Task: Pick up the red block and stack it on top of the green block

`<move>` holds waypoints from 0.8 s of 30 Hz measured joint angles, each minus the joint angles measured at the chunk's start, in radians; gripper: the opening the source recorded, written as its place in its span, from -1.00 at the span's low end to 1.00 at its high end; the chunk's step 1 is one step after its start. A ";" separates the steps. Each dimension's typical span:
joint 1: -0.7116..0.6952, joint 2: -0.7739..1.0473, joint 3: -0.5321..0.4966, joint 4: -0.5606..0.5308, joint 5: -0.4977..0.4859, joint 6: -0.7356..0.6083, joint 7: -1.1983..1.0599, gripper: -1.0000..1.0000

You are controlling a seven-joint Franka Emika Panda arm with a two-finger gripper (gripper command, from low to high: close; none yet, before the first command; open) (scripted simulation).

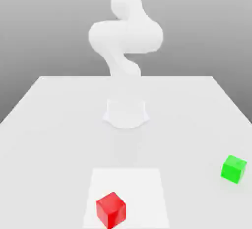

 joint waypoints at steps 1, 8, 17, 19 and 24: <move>0.017 0.039 -0.018 -0.007 0.009 0.015 -0.035 0.00; 0.102 0.298 -0.116 -0.053 0.080 0.108 -0.272 0.00; 0.153 0.625 -0.178 -0.111 0.155 0.227 -0.563 0.00; 0.152 0.695 -0.180 -0.125 0.158 0.255 -0.618 0.00; 0.139 0.862 -0.185 -0.160 0.116 0.329 -0.719 0.00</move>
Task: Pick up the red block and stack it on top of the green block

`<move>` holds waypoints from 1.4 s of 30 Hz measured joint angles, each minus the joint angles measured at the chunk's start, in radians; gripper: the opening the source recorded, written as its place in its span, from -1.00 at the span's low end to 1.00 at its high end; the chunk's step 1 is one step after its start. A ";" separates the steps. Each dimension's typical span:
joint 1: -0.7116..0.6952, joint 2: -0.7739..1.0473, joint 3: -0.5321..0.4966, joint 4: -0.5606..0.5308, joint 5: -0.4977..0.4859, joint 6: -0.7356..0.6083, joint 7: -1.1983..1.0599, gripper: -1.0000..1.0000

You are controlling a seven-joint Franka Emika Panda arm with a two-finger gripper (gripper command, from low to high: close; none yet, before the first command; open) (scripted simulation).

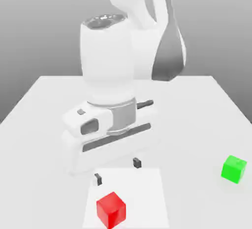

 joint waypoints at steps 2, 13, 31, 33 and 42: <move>-0.009 0.067 0.006 -0.004 -0.008 0.041 -0.027 0.00; -0.066 0.241 0.075 0.020 0.061 0.178 -0.089 -1.00; 0.137 -0.023 0.196 -0.049 -0.135 -0.005 -0.185 -1.00; 0.166 -0.035 0.229 -0.055 -0.145 -0.010 -0.218 -1.00; 0.329 -0.084 0.361 -0.084 -0.160 -0.033 -0.393 -1.00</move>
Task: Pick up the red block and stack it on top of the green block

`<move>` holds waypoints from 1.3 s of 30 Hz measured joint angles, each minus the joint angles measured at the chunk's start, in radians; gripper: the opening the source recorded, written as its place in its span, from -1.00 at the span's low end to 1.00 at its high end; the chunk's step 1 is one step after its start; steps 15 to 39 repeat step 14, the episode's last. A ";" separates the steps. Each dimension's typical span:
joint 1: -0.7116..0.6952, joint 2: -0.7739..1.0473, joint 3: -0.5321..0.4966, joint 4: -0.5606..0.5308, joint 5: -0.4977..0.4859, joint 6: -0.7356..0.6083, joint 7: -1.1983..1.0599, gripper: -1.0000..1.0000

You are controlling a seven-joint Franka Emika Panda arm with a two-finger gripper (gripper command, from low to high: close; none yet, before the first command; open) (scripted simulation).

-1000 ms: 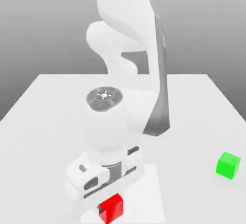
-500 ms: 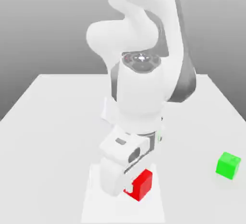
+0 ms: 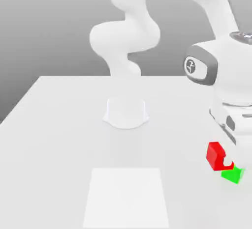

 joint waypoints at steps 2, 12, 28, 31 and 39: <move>0.035 -0.011 0.028 -0.006 0.002 -0.005 -0.043 -1.00; 0.108 0.148 0.022 -0.008 -0.070 0.152 -0.057 1.00; 0.108 0.148 0.022 -0.008 -0.070 0.152 -0.057 1.00; 0.108 0.148 0.022 -0.008 -0.070 0.152 -0.057 1.00; 0.108 0.148 0.022 -0.008 -0.070 0.152 -0.057 1.00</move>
